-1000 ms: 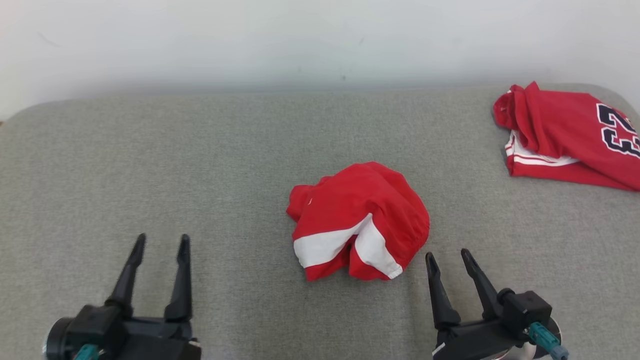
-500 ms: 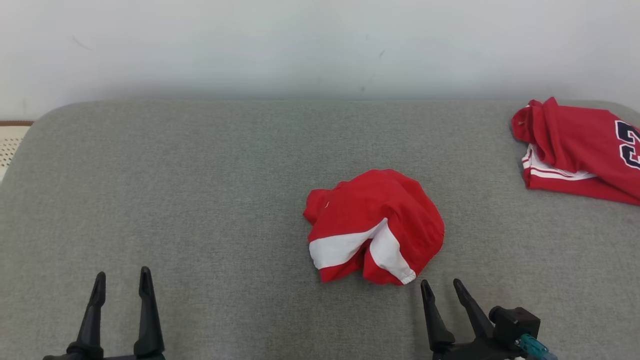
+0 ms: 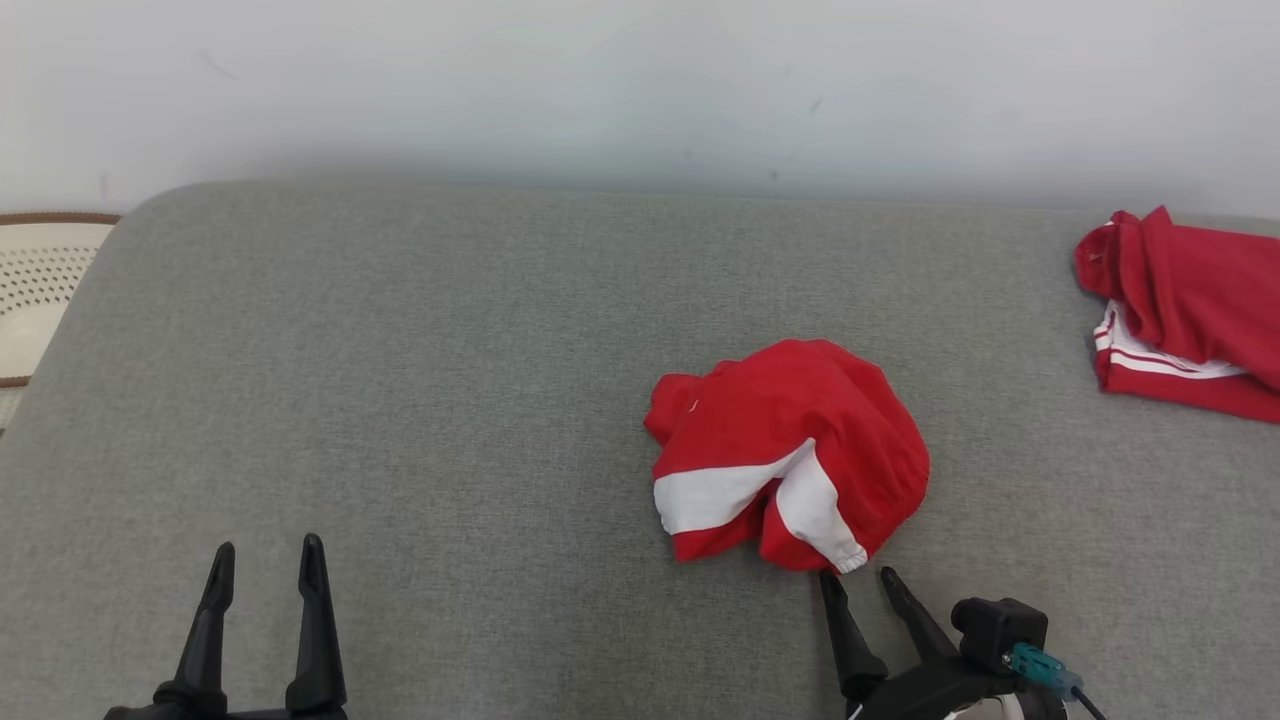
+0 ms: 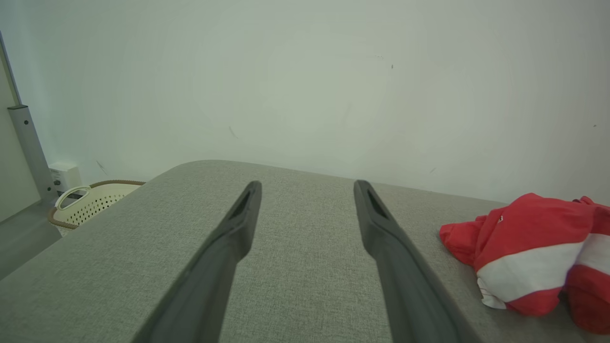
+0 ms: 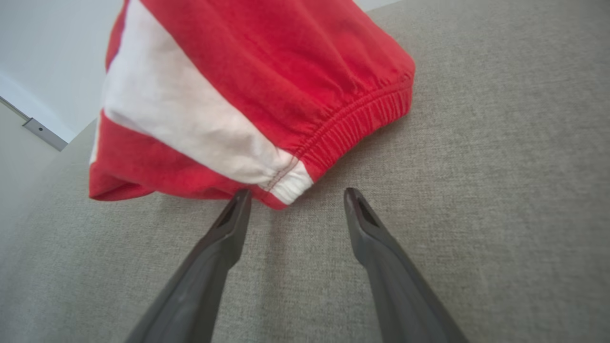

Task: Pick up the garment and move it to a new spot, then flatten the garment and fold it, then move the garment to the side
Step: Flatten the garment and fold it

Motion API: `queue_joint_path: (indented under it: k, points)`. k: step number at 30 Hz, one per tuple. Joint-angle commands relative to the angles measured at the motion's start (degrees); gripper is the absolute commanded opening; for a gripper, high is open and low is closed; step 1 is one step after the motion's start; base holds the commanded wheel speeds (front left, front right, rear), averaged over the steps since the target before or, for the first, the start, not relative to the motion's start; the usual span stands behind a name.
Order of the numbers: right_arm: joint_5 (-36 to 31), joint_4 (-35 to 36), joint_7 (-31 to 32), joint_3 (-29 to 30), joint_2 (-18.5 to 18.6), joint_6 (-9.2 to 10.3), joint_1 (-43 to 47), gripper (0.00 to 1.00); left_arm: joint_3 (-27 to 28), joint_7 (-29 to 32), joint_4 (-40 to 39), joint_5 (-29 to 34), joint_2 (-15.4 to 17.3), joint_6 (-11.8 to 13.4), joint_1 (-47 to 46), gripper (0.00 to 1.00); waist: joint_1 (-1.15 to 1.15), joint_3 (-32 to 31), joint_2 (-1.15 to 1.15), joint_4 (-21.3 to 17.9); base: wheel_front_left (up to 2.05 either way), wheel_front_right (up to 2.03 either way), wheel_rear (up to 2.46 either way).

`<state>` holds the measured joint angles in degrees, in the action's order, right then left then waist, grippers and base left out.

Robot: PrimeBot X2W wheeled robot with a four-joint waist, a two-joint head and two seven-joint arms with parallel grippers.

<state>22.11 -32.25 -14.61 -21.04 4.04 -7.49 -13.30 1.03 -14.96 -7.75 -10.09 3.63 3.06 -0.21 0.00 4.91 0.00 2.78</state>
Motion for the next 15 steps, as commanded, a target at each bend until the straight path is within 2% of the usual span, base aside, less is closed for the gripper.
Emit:
queue_joint_path:
  k: [1, 5, 6, 7, 8, 9, 15]
  points:
    - [1.33, -0.89, 0.03, -0.39, 0.12, -0.01, -0.93, 1.00, 0.24, -0.31, 0.15, 0.60, -0.07, -0.39, -0.57, 1.00, 0.00, 0.16, 0.00, 0.56, 0.00, 0.00, 0.00]
    - [3.37, -3.86, -0.13, -1.27, 0.22, -0.01, -2.93, 1.00, 0.67, -0.31, 0.48, 0.94, -0.36, -0.87, -0.83, 1.00, 0.00, 0.26, 0.00, 1.57, 0.00, 0.00, 0.00]
    - [3.85, -4.51, -0.15, -1.46, 0.20, -0.01, -3.17, 0.90, 0.85, -0.31, 0.49, 1.05, -0.41, -0.88, -0.81, 1.00, 0.00, 0.29, 0.00, 1.74, 0.00, 0.00, 0.00]
    - [4.10, -5.07, -0.20, -1.62, 0.38, -0.01, -3.55, 0.46, 0.97, -0.31, 0.49, 1.10, -0.46, -1.07, -0.80, 1.00, 0.00, 0.33, 0.00, 1.95, 0.00, 0.00, 0.00]
    - [4.10, -5.33, -0.32, -1.89, 0.60, -0.01, -3.99, 0.21, 1.06, -0.31, 0.50, 1.12, -0.50, -1.21, -0.82, 1.00, 0.00, 0.38, 0.00, 2.10, 0.00, 0.00, 0.00]
    - [4.22, -5.39, -0.43, -2.16, 0.67, -0.01, -4.57, 0.00, 1.19, -0.31, 0.50, 1.12, -0.54, -1.29, -0.81, 1.00, 0.00, 0.43, 0.00, 2.19, 0.00, 0.00, 0.00]
    - [2.81, -4.36, -0.63, -1.44, 1.85, -0.01, -4.97, 0.00, 1.53, -0.31, 0.68, 1.20, -0.71, -1.04, 0.05, 1.00, 0.00, 0.11, 0.00, 1.65, 0.00, 0.00, 0.00]
